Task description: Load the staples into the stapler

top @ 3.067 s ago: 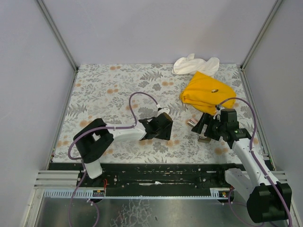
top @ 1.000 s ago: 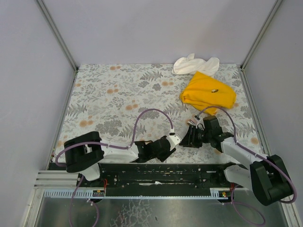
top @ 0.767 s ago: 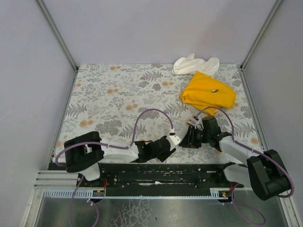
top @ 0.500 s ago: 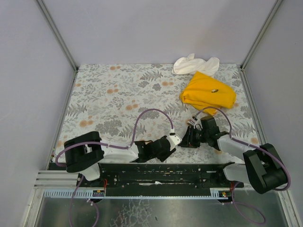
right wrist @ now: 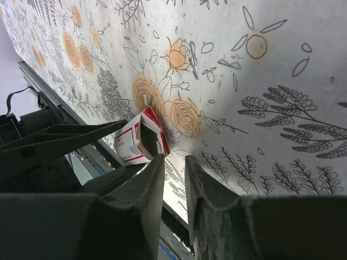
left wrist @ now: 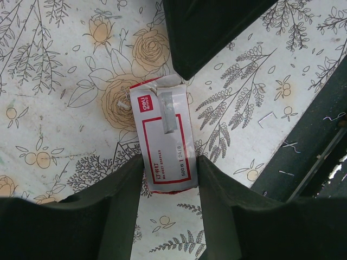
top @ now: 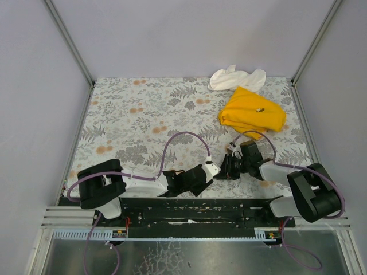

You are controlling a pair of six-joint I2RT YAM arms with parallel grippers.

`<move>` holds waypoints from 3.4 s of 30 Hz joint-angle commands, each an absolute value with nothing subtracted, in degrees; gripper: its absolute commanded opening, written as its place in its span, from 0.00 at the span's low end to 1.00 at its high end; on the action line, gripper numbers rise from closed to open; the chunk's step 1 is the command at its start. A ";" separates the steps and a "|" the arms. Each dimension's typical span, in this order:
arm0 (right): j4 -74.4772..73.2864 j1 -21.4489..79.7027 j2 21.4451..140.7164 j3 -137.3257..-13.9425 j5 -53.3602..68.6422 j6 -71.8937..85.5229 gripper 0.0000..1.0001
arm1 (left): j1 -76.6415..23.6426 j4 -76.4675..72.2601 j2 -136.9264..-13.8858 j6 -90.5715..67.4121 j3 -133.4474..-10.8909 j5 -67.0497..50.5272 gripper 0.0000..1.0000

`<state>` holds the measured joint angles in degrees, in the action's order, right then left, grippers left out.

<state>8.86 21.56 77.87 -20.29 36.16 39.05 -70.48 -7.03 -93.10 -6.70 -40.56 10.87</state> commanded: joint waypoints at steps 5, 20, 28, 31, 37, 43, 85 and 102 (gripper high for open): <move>13.73 22.82 79.84 -21.71 38.66 40.28 0.28 | -70.75 -6.13 -94.87 -5.10 -40.01 10.41 0.42; 16.06 24.72 83.39 -22.45 39.10 40.93 0.14 | -70.69 -6.08 -94.96 -4.74 -40.10 10.37 0.42; 15.05 24.85 80.75 -21.57 35.62 40.94 0.00 | -70.72 -5.24 -91.69 -8.88 -41.07 15.80 0.72; 15.11 24.85 79.18 -20.48 34.12 41.44 0.00 | -70.73 -3.99 -87.79 -12.34 -41.42 17.74 0.78; 14.90 24.83 77.31 -19.60 32.70 41.98 0.00 | -70.23 -4.60 -81.83 -15.67 -39.21 16.41 0.80; 14.09 24.79 76.76 -18.87 31.82 43.03 0.00 | -69.43 -5.15 -84.14 -14.19 -39.70 12.45 0.80; 9.23 24.85 80.35 -23.60 29.18 37.18 0.14 | -69.35 -7.94 -96.59 -3.39 -41.80 10.92 0.46; 6.26 24.85 77.88 -23.79 24.62 36.02 0.00 | -69.40 -7.49 -96.16 -3.48 -40.99 12.03 0.43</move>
<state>8.67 24.38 79.18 -22.65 28.29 38.02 -69.69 -7.75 -95.18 -4.75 -42.59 11.53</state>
